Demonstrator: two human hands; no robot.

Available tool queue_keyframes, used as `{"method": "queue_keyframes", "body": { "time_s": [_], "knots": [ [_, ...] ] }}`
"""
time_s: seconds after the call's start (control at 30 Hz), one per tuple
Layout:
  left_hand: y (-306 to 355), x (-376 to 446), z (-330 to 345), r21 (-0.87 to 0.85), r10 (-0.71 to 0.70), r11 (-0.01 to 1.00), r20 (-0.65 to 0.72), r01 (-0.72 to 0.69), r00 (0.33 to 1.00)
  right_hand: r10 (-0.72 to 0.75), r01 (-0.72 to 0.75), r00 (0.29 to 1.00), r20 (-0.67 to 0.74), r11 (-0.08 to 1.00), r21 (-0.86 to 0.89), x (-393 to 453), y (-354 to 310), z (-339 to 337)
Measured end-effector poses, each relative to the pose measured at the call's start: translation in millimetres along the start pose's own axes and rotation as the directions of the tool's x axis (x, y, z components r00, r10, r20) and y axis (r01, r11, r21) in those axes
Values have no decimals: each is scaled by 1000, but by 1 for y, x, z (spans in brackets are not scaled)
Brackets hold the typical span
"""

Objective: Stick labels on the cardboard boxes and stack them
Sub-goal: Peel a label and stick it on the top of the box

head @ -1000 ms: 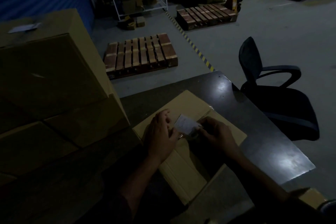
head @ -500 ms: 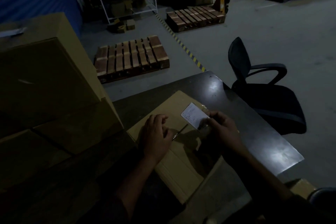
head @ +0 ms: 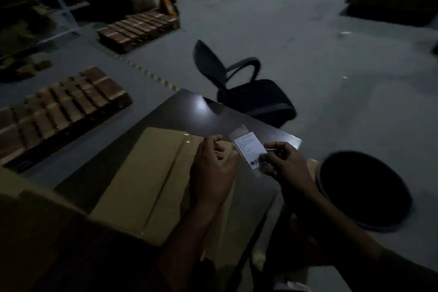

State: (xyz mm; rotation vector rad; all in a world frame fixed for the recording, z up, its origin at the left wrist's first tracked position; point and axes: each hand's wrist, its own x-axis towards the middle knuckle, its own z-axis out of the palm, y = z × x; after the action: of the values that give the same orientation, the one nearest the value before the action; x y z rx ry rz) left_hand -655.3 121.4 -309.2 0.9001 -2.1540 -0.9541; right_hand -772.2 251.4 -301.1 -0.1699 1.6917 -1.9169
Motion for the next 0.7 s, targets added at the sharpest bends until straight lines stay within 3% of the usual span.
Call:
{"method": "queue_keyframes", "body": {
  "time_s": [0.2, 0.33, 0.5, 0.7],
  "knots": [
    [33, -31, 90, -53, 124, 992, 235, -114, 964, 63, -55, 930, -361, 998, 32, -10, 23, -98],
    [42, -61, 153, -27, 102, 994, 489, -101, 867, 115, -133, 836, -537, 991, 6, -5, 43, -160],
    [48, -75, 231, 3, 117, 987, 660, -158, 742, 213, -265, 765, -608, 964, 5, 31, 84, -226],
    [54, -68, 301, 123, 22, 975, 778, -186, 628, 336, -474, 675, -656, 879, -38, 83, 127, -289]
  ]
}}
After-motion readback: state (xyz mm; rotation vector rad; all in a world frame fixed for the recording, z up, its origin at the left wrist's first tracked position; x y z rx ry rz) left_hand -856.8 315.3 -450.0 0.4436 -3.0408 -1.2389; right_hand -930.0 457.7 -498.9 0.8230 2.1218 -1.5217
